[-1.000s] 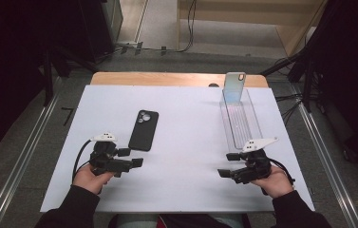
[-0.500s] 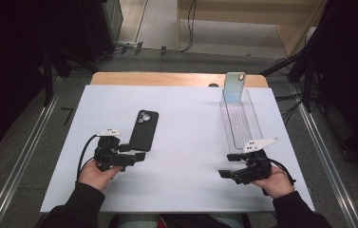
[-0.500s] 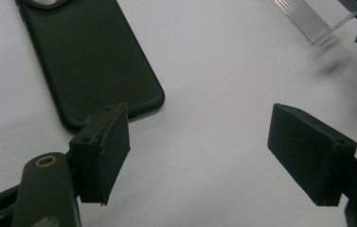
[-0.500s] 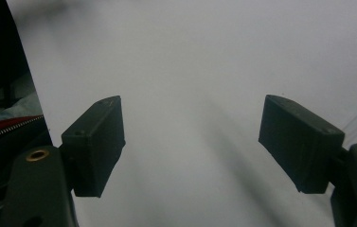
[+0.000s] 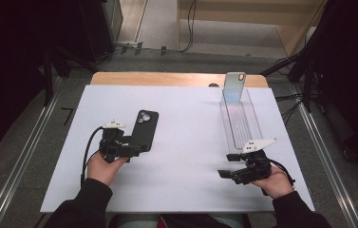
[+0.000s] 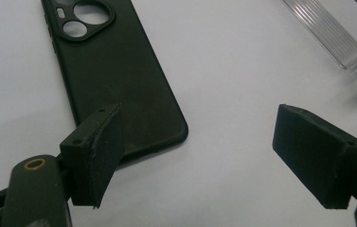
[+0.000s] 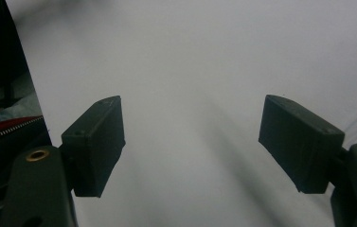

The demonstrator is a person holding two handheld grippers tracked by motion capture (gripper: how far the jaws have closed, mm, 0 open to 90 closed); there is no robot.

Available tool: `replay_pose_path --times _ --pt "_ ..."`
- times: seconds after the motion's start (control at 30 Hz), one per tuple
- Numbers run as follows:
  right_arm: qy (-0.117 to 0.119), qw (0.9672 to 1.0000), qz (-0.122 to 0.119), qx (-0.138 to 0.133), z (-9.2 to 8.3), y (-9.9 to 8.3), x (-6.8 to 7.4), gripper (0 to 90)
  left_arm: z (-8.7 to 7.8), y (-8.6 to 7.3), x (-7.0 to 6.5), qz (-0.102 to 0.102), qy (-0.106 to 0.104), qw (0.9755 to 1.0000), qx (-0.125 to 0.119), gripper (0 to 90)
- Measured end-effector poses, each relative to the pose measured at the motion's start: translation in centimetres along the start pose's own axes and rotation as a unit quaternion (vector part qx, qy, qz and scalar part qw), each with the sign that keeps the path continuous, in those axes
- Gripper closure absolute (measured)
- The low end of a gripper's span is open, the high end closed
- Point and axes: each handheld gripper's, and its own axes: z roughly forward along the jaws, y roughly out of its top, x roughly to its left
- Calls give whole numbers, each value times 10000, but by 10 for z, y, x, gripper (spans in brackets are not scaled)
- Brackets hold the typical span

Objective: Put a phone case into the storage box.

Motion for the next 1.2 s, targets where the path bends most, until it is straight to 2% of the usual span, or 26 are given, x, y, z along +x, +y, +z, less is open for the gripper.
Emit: replay_pose_path --times 0.03,0.13,0.23,0.3,0.33,0.63,0.8,1.03,1.2 --pt "5 10000 6 3 0 0 0 214 1 3 -1 -4 68 10000 -6 185" --pt "7 10000 0 10 0 0 1 214 1 7 -2 77 -26 9999 -93 150" --pt "16 10000 10 5 0 -1 2 214 4 14 -1 70 -79 9997 -205 114" --pt "11 10000 6 1 0 -1 2 214 8 18 1 62 -242 9994 -221 7" --pt "14 10000 10 -6 0 -1 2 214 8 19 1 122 -259 9993 -252 0" --pt "14 10000 -4 -13 -1 -1 1 214 19 32 5 66 109 9995 -279 0" --pt "27 10000 -18 -16 0 -1 1 214 25 39 8 -38 271 9987 -430 16" --pt "29 10000 -2 -24 -1 -1 1 214 38 46 9 -29 505 9980 -389 32" --pt "37 10000 -12 -26 -1 -1 0 214 48 50 11 -123 718 9964 -438 48"
